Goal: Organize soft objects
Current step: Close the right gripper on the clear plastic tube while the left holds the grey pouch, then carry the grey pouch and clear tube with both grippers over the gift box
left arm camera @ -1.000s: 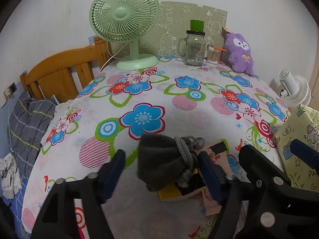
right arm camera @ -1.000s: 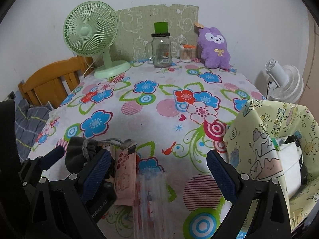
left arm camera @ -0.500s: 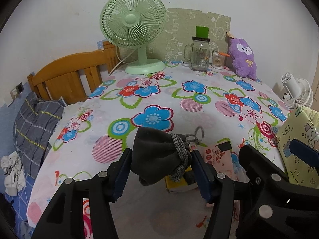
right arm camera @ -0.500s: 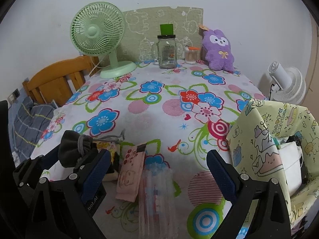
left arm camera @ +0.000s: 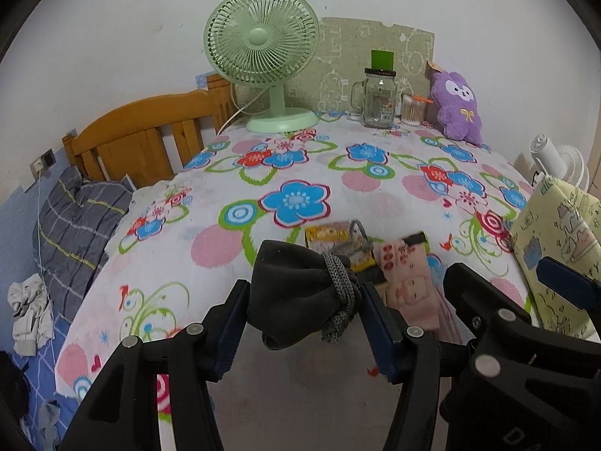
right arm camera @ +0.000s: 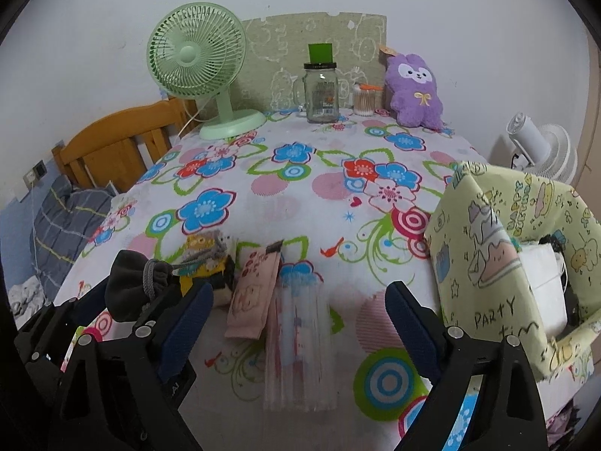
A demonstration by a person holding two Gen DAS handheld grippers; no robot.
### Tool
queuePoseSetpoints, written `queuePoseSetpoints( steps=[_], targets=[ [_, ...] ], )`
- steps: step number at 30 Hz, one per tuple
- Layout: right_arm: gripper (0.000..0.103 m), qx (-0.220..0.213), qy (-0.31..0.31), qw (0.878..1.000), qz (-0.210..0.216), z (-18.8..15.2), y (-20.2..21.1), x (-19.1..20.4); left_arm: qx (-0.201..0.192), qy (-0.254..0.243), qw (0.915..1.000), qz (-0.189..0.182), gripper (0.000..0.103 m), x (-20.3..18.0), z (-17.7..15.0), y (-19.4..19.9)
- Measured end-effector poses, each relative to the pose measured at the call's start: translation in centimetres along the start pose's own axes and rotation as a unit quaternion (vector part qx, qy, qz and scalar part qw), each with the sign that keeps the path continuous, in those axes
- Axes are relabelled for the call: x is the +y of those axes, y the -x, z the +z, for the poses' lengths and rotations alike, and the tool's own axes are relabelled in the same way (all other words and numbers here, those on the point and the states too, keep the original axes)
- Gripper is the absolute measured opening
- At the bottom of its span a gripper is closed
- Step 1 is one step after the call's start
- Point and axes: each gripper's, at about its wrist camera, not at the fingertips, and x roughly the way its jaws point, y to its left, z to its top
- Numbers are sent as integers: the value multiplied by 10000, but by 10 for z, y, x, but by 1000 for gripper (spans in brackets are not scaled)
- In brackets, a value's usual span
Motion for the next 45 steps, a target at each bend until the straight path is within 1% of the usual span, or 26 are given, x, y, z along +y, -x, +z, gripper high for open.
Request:
queuePoseSetpoints(
  steps=[5, 10, 12, 17, 19, 21, 23, 24, 25, 26, 31, 35, 40, 45],
  targets=[
    [88, 163, 48, 9998, 45, -11, -5, -2, 137, -22, 9999, -47, 60, -7, -14, 0],
    [77, 438, 97, 9990, 70, -21, -14, -3, 271, -63, 9995, -120, 60, -15, -24, -3],
    [76, 526, 95, 9985, 94, -24, -19, -4, 314, -85, 9994, -117, 60, -17, -27, -5],
    [74, 686, -83, 9975, 176, -25, -29, -7, 262, -175, 9995, -39, 60, -20, -29, -7],
    [66, 781, -150, 9966, 201, -25, -35, -7, 240, -256, 9994, 3, 60, -22, -29, -8],
    [61, 857, -184, 9959, 220, -25, -39, -6, 263, -298, 9992, 27, 60, -23, -30, -10],
    [59, 885, -155, 9958, 196, -25, -42, -5, 314, -259, 9992, -21, 60, -22, -29, -13],
    [55, 891, -137, 9957, 195, -24, -43, -5, 333, -247, 9991, -45, 60, -21, -28, -14],
    [48, 890, -133, 9958, 192, -23, -43, -5, 363, -220, 9991, -86, 60, -21, -28, -15],
    [44, 898, -130, 9957, 189, -22, -44, -4, 390, -202, 9990, -116, 60, -20, -27, -16],
    [34, 870, -100, 9960, 172, -19, -42, -4, 457, -163, 9986, -220, 60, -20, -24, -18],
    [32, 797, -69, 9967, 127, -16, -38, -6, 457, -144, 9984, -304, 60, -22, -20, -15],
    [31, 644, -94, 9978, 119, -10, -27, -10, 352, -142, 9985, -382, 60, -25, -14, -6],
    [31, 440, -35, 9989, 158, -1, -11, -9, 233, -75, 9990, -382, 60, -25, -4, 6]
  ],
)
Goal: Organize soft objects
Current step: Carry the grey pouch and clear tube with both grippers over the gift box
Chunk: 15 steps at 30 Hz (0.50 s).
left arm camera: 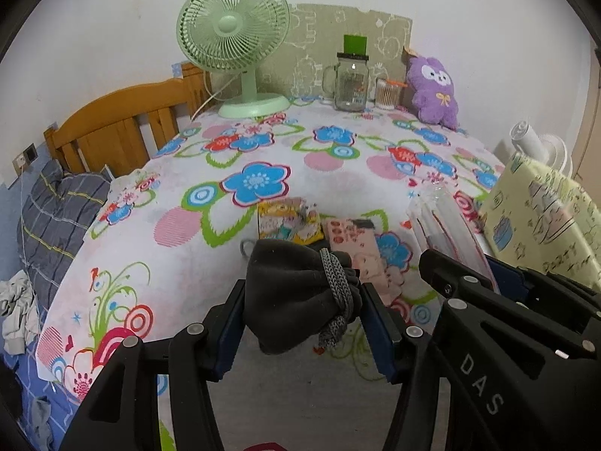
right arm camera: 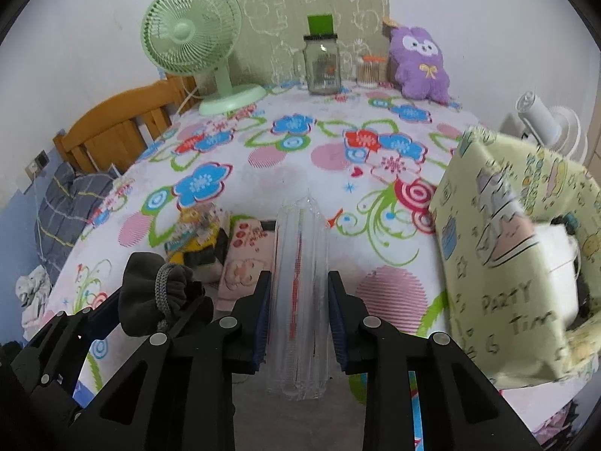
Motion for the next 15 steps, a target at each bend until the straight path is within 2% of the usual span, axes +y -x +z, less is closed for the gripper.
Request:
queuePoseSetpoints(
  steps=[7, 15],
  targets=[
    [31, -213, 146, 9996, -65, 9, 25, -1, -125, 67, 9998, -144, 59, -4, 10, 18],
    [31, -512, 198, 9985, -34, 16, 55, -3, -375, -1, 9992, -121, 59, -11, 21, 43]
  ],
)
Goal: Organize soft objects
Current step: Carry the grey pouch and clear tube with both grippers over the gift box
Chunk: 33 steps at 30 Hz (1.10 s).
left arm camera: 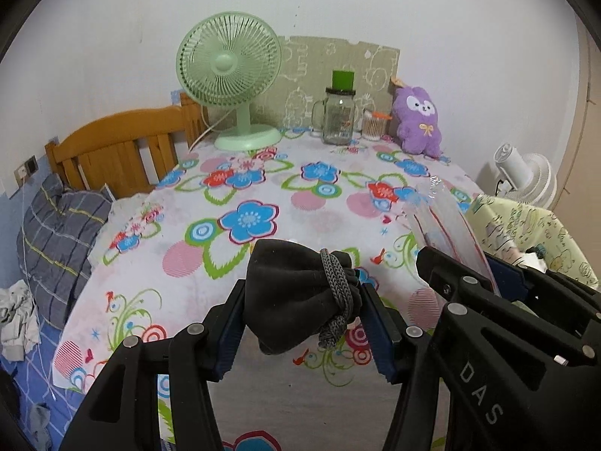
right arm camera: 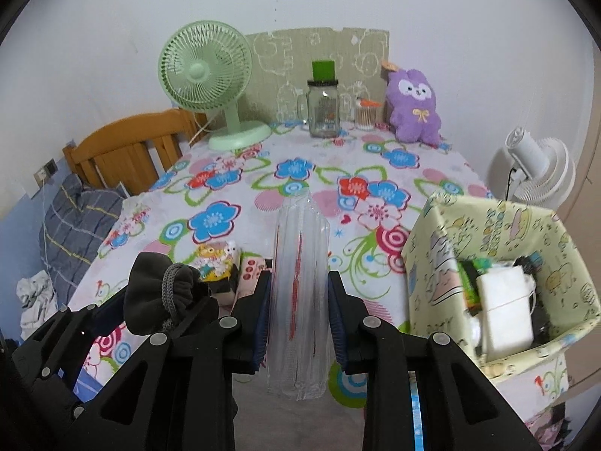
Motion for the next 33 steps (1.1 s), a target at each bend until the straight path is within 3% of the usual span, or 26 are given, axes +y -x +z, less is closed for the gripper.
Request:
queuePoseSetpoints(
  steps=[11, 33],
  targets=[
    [31, -288, 12, 9995, -99, 14, 29, -8, -269, -146, 9995, -34, 59, -13, 16, 20],
    [31, -470, -146, 9982, -332, 29, 43, -49, -417, -366, 9981, -257, 59, -57, 37, 20]
  ],
)
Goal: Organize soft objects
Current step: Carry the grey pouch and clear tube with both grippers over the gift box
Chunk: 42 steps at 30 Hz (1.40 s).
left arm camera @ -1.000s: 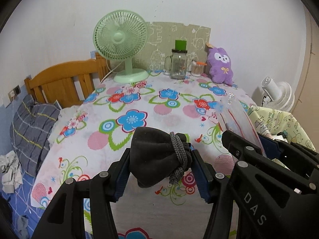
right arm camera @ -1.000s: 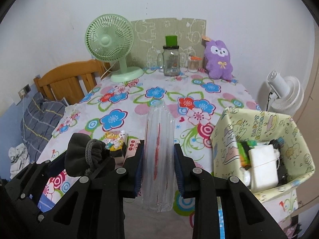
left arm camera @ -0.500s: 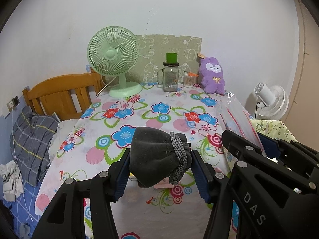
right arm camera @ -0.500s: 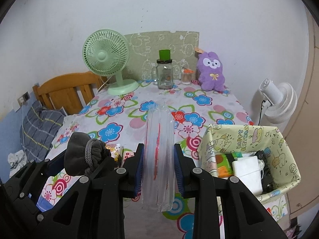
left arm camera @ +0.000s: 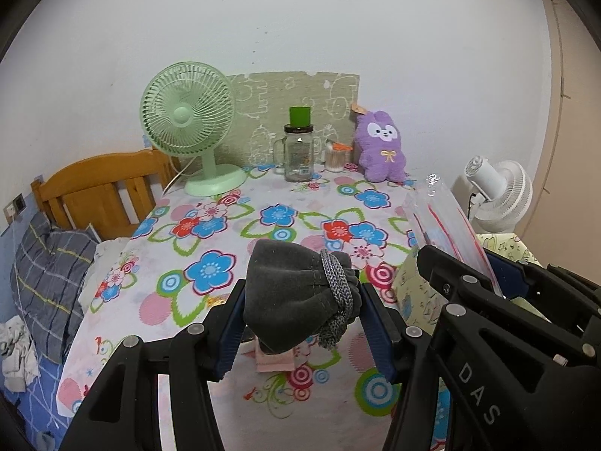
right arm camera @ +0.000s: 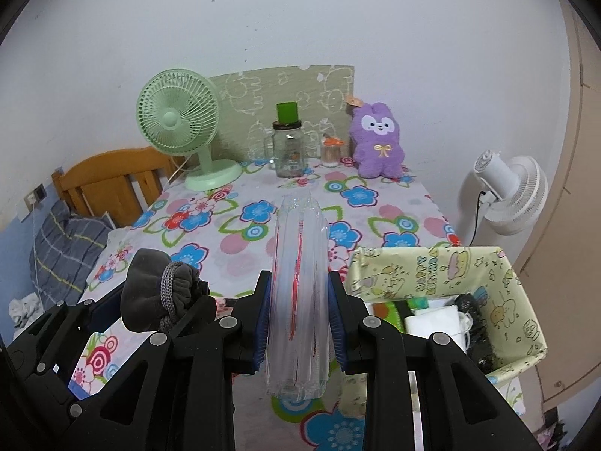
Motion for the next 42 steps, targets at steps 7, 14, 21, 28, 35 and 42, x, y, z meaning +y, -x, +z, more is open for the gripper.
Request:
queuePoseSetpoints(
  steps=[7, 14, 21, 28, 35, 42],
  targets=[
    [31, -17, -109, 9999, -122, 4, 0, -22, -4, -117, 9998, -162, 59, -21, 6, -4],
    [31, -52, -230, 9994, -260, 7, 2, -44, -21, -252, 9992, -301, 59, -44, 11, -8],
    [31, -104, -327, 9986, -414, 9, 4, -65, -56, -369, 9982, -469, 59, -64, 16, -13],
    [31, -117, -372, 9973, -623, 8, 7, -87, -55, -458, 9965, -696, 59, -84, 17, -18],
    [31, -129, -458, 9960, -755, 8, 8, -104, -55, -592, 9945, -857, 59, -103, 19, -21],
    [31, -143, -637, 9942, -856, 5, 8, -128, -43, -764, 9912, -1079, 59, -127, 19, -25]
  ],
)
